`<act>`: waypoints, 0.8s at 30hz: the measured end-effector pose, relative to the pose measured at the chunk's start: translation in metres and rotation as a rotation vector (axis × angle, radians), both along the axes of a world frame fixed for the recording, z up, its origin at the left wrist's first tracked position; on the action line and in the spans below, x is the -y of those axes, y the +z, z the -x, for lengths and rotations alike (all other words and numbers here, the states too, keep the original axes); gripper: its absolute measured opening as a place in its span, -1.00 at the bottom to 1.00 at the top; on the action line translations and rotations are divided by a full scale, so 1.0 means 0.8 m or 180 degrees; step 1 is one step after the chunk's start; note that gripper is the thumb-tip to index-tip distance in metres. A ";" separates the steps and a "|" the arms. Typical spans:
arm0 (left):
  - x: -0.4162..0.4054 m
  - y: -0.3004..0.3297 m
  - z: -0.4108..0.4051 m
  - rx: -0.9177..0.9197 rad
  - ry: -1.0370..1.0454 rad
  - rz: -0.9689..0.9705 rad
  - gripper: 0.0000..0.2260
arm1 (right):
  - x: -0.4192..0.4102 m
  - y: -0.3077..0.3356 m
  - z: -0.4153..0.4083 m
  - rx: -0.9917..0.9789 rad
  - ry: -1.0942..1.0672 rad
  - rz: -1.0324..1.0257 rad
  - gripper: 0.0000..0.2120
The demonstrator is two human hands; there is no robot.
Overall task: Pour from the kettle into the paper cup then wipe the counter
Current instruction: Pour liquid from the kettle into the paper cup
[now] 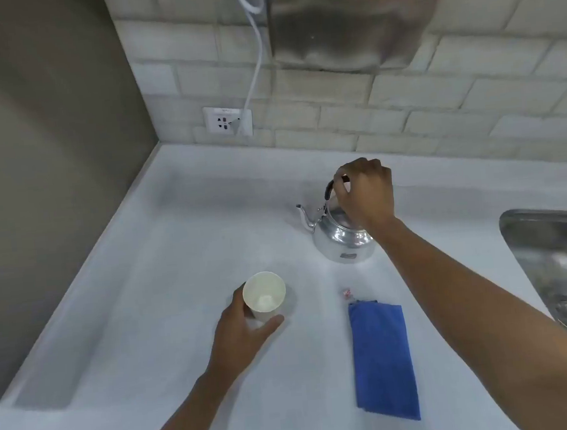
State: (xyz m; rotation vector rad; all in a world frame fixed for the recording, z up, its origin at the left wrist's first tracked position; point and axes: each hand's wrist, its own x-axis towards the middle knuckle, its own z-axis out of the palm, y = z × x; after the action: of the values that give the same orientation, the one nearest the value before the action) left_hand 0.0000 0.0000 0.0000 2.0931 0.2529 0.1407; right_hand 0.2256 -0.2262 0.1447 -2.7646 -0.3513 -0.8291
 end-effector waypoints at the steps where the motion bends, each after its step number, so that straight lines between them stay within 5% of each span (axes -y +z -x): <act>1: 0.001 0.003 -0.001 0.0041 0.0002 -0.0021 -0.36 | 0.003 0.000 -0.005 -0.0057 -0.0045 0.0087 -0.75; 4: 0.002 0.000 -0.001 0.0011 0.0031 -0.0042 -0.48 | 0.008 -0.004 -0.020 -0.0150 -0.0299 0.0276 -0.66; 13: 0.001 -0.004 0.003 -0.0116 0.0144 -0.0201 -0.38 | 0.000 -0.014 -0.039 -0.0425 -0.0495 0.0175 -0.52; 24: 0.000 -0.005 0.002 -0.0005 0.0151 -0.0175 -0.38 | -0.018 -0.007 -0.008 -0.0406 -0.0605 -0.0168 -0.54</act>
State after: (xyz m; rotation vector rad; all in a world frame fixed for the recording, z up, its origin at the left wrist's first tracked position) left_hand -0.0013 0.0003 -0.0041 2.1427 0.3027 0.1762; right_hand 0.2320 -0.2119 0.1388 -2.8148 -0.0429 -0.6870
